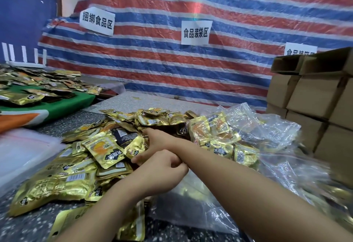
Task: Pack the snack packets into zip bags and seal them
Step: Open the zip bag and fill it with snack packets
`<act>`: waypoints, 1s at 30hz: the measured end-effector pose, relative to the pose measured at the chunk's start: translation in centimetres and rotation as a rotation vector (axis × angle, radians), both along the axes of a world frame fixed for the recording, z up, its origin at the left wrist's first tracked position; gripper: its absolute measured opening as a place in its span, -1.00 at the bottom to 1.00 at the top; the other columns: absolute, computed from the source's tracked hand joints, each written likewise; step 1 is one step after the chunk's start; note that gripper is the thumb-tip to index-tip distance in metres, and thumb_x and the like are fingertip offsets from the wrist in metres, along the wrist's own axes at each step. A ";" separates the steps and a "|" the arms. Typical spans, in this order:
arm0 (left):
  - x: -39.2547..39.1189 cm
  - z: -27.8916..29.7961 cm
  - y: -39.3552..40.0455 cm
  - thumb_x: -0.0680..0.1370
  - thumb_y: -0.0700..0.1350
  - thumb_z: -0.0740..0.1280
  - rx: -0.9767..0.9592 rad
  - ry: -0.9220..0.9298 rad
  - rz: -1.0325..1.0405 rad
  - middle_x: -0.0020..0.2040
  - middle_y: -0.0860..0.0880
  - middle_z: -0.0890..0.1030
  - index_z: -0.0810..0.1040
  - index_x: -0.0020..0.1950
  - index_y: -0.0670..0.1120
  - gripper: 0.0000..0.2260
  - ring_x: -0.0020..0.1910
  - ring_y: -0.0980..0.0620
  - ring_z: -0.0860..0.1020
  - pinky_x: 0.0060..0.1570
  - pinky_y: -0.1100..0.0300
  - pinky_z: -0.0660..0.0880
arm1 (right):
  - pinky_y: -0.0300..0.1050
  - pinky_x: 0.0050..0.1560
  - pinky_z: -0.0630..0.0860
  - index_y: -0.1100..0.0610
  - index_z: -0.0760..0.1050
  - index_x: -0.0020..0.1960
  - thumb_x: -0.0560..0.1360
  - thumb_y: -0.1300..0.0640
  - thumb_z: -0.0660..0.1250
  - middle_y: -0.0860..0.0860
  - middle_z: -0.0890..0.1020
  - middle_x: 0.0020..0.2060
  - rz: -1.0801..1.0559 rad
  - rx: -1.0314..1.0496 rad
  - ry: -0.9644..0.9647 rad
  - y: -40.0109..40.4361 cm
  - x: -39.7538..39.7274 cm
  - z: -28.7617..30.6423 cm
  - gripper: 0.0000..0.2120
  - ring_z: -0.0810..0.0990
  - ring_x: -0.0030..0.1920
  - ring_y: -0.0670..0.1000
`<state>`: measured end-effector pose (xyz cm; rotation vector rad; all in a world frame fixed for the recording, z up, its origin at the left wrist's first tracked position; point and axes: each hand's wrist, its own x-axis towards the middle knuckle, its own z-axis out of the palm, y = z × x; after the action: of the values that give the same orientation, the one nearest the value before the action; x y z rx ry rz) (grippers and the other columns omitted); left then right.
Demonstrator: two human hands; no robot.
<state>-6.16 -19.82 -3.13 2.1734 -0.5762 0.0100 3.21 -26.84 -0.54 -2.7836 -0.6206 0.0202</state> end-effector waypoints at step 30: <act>-1.7 1.7 0.0 0.59 0.15 0.23 -0.269 -0.174 -0.097 -0.45 0.04 0.43 0.51 -0.30 -0.12 -0.59 -0.45 0.12 0.39 -0.33 0.17 0.36 | -0.06 0.03 0.54 -0.27 0.36 0.05 0.58 0.15 0.35 -0.19 0.62 -0.05 -0.026 0.489 -0.193 -13.9 -16.3 1.5 -0.68 0.58 -0.01 -0.20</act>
<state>-7.84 -19.78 -1.43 1.8922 -0.7351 0.2144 -13.07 -40.71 0.99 -2.3314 -0.5454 -0.3601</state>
